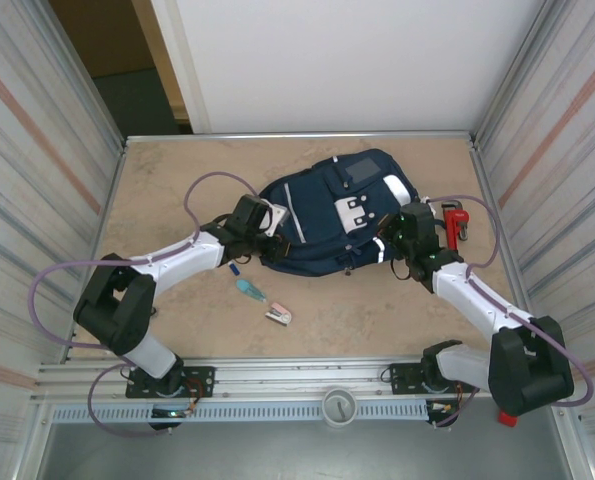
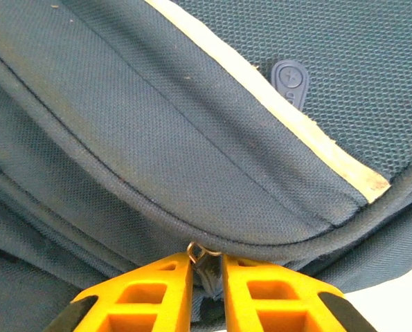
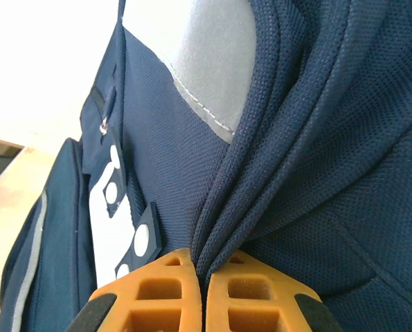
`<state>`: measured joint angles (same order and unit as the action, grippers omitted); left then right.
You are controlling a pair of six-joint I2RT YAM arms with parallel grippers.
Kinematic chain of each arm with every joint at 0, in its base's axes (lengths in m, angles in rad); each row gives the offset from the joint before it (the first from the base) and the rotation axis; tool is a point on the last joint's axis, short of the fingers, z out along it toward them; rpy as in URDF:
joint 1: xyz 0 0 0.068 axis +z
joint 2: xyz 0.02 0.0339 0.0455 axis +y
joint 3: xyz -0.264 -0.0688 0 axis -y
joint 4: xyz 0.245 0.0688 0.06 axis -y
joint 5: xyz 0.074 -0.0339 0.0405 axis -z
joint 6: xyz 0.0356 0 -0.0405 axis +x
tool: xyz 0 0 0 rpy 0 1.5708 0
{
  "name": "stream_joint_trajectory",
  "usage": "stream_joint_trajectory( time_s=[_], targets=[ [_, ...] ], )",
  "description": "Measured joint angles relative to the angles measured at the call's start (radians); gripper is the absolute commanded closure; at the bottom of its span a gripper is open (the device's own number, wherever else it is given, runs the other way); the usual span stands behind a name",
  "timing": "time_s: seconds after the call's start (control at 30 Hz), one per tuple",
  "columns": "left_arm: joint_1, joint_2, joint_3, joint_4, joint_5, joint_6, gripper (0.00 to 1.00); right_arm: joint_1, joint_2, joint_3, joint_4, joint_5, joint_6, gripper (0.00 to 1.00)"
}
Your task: Pack the student bag
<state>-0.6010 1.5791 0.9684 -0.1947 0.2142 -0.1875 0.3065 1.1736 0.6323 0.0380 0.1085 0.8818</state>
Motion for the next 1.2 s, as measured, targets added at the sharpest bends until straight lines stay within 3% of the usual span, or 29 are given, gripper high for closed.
stream_joint_trajectory(
  time_s=[0.17, 0.33, 0.67, 0.8, 1.0, 1.07, 1.2],
  targets=[
    [0.002, 0.002, -0.025, 0.047, 0.033, -0.029, 0.67, -0.002, 0.010, 0.002, 0.000, -0.001, 0.000, 1.00],
    [-0.005, 0.017, -0.048, 0.087, 0.032, -0.046, 0.66, -0.002, 0.015, 0.007, 0.001, -0.001, 0.000, 1.00],
    [-0.021, 0.048, -0.058, 0.132, 0.023, -0.045, 0.84, -0.013, 0.025, 0.014, -0.001, -0.011, -0.007, 1.00],
    [-0.021, 0.040, -0.063, 0.141, 0.021, -0.024, 0.99, -0.041, 0.053, 0.049, -0.020, -0.047, -0.041, 1.00],
    [-0.005, -0.012, -0.066, 0.145, 0.031, 0.032, 1.00, -0.119, 0.165, 0.182, -0.097, -0.149, -0.138, 1.00],
    [-0.003, -0.017, -0.064, 0.149, 0.052, 0.048, 1.00, -0.143, 0.234, 0.253, -0.131, -0.196, -0.170, 0.96],
    [-0.013, -0.013, -0.058, 0.155, 0.092, 0.052, 1.00, -0.175, 0.422, 0.447, -0.201, -0.301, -0.225, 0.78]
  ],
)
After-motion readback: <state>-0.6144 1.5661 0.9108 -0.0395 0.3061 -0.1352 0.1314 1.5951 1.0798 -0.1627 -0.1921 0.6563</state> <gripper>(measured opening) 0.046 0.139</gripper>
